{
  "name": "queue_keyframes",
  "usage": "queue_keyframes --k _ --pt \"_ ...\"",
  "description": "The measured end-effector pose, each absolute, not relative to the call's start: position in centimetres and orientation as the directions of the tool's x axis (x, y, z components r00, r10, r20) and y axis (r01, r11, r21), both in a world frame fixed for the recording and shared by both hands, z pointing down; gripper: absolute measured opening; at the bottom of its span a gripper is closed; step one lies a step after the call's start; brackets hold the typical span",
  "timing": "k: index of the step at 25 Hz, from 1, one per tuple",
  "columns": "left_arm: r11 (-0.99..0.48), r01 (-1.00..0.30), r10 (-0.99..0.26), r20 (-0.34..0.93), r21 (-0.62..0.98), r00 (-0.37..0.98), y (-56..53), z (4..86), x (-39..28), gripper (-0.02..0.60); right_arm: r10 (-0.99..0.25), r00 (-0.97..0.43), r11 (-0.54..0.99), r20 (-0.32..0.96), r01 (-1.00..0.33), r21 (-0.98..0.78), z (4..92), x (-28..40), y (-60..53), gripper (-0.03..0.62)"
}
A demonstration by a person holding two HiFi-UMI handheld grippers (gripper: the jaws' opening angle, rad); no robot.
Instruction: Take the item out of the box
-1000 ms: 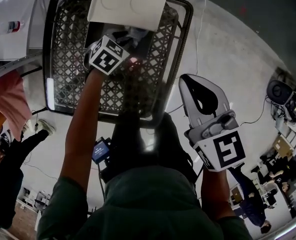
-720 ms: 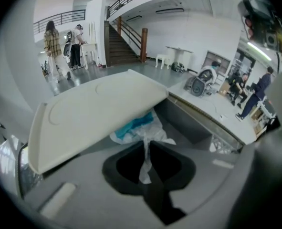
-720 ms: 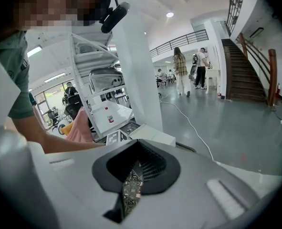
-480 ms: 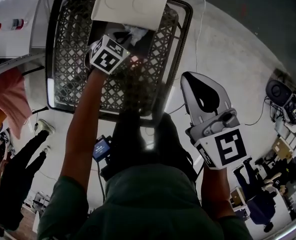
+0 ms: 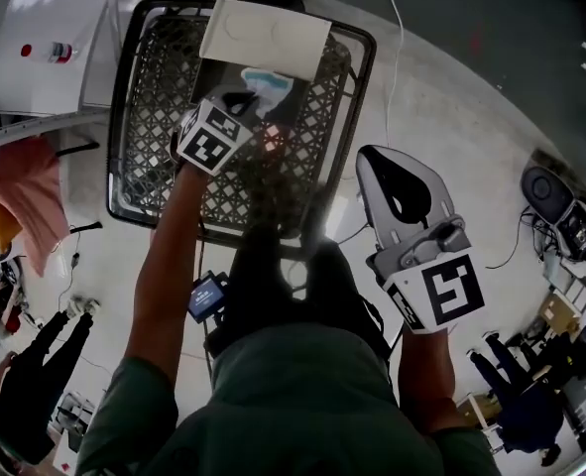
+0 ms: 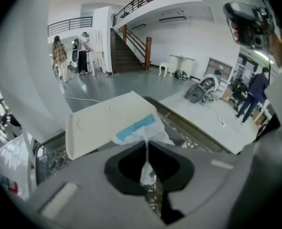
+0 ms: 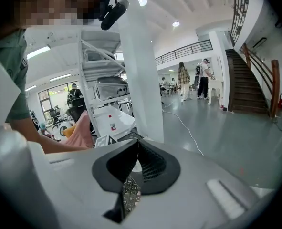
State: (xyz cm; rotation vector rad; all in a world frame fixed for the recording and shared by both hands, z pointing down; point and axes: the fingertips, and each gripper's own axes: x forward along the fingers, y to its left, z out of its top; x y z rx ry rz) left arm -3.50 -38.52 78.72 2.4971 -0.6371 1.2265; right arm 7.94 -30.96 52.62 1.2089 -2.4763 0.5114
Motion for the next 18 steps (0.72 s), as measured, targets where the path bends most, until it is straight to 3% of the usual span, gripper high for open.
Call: queue_keyframes --k 18 --pt "-0.82 -0.552 -0.509 0.635 -0.152 0.581 -34.9 55.2 -4.4 0.017 -0.722 -0.623 0.633 0.301 -0.771 -0.075 40.4 9.8 -29.0 0.006"
